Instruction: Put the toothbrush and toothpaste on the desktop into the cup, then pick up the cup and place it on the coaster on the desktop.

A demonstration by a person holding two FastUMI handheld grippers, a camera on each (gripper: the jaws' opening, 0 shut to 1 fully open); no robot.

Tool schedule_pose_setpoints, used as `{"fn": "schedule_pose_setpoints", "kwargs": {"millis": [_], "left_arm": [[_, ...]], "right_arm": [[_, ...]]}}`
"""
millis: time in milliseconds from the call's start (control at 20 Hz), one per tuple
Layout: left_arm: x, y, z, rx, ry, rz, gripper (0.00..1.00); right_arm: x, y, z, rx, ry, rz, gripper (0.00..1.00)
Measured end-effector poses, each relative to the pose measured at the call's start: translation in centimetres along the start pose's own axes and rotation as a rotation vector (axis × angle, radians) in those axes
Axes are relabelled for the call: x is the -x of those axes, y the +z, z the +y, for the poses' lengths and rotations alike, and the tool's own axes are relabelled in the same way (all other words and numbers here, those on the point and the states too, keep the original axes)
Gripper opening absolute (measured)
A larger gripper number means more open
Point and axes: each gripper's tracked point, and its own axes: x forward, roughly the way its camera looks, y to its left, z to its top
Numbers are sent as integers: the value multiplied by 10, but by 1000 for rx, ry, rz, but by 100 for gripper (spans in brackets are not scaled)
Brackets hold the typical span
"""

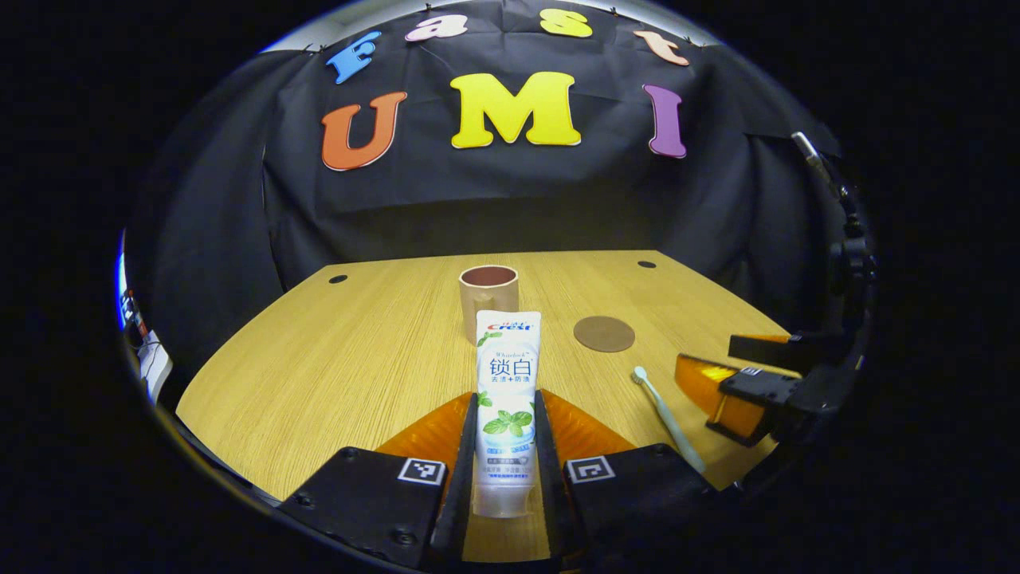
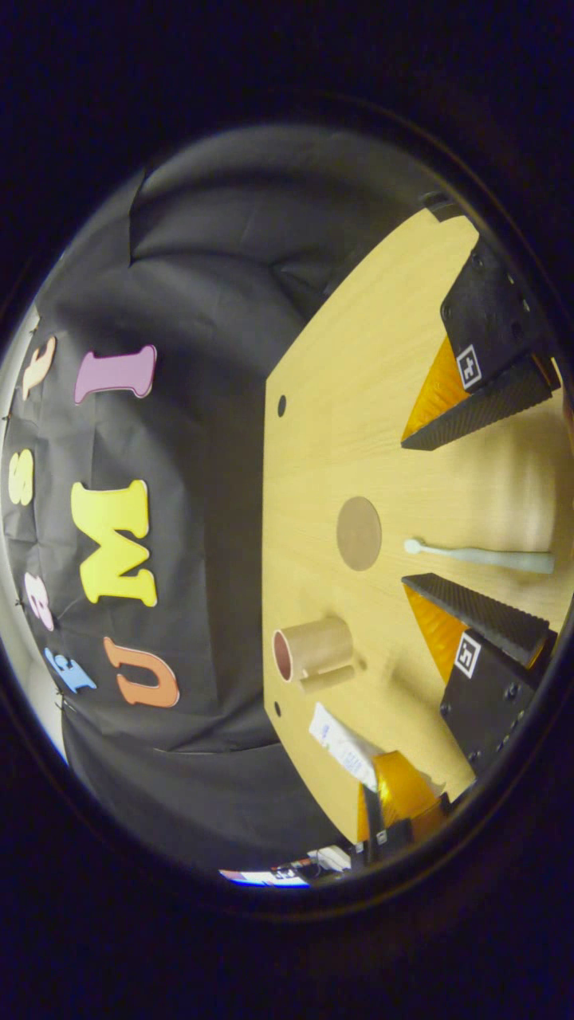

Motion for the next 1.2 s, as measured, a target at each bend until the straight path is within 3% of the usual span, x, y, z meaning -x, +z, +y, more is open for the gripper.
{"fn": "schedule_pose_setpoints", "kwargs": {"millis": [300, 350, 500, 650, 750, 850, 950, 1200], "left_arm": [[8, 11, 5, 41, 24, -42, 41], [8, 10, 5, 41, 24, -39, 41], [7, 9, 3, 33, 20, -30, 41], [7, 6, -1, 27, 15, -21, 41], [8, 7, -3, 23, 10, -20, 41], [9, 7, -5, 24, 6, -21, 41], [8, 7, -3, 26, 9, -21, 41], [7, 4, 4, 31, 31, -12, 41]], "right_arm": [[-24, -47, 23, -31, 42, 166, 96], [-27, -55, 22, -33, 39, 207, 89], [-32, -48, 21, -16, 26, 177, 83], [-33, -53, 25, -37, 55, 178, 44], [-35, -53, 25, -115, 83, 186, 5], [-35, -52, 25, -132, 118, 191, 5], [-33, -49, 22, -81, 106, 168, 5], [-3, -6, 22, -31, 102, -26, 5]]}}
